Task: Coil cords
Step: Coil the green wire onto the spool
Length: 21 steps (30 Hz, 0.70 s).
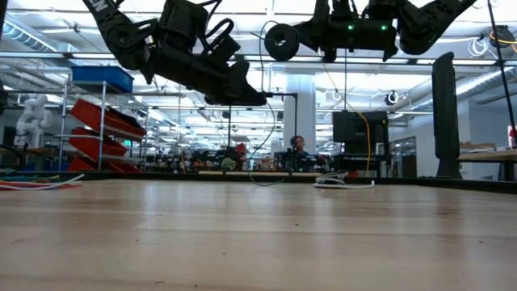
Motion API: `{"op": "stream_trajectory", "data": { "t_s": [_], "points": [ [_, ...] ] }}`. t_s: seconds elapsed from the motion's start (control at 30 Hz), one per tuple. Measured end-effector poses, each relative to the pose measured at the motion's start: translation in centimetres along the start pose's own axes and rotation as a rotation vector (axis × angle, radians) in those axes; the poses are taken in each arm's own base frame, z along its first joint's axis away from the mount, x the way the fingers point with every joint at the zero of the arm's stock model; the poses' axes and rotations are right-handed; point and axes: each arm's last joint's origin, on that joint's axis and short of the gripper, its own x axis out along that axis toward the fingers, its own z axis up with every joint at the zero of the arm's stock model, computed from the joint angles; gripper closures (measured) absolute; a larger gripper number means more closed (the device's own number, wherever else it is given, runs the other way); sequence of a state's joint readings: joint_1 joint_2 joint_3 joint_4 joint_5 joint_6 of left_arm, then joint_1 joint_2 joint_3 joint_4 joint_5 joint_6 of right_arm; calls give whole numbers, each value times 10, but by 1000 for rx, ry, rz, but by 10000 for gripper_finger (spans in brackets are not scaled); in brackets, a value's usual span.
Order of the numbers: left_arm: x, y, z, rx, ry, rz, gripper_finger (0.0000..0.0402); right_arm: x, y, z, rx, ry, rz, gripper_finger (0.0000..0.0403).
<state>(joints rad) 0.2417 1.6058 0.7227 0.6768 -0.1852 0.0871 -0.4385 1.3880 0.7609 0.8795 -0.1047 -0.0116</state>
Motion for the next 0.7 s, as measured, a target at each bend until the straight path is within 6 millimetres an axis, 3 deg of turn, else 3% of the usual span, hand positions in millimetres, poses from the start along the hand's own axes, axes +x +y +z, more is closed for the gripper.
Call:
{"op": "stream_trajectory", "data": {
  "t_s": [0.37, 0.7],
  "points": [
    [-1, -3, 1, 37, -3, 47, 311, 0, 0, 0, 3, 1, 1, 403],
    [1, -8, 16, 106, -39, 103, 311, 0, 1, 0, 3, -4, 3, 403]
  ]
}}
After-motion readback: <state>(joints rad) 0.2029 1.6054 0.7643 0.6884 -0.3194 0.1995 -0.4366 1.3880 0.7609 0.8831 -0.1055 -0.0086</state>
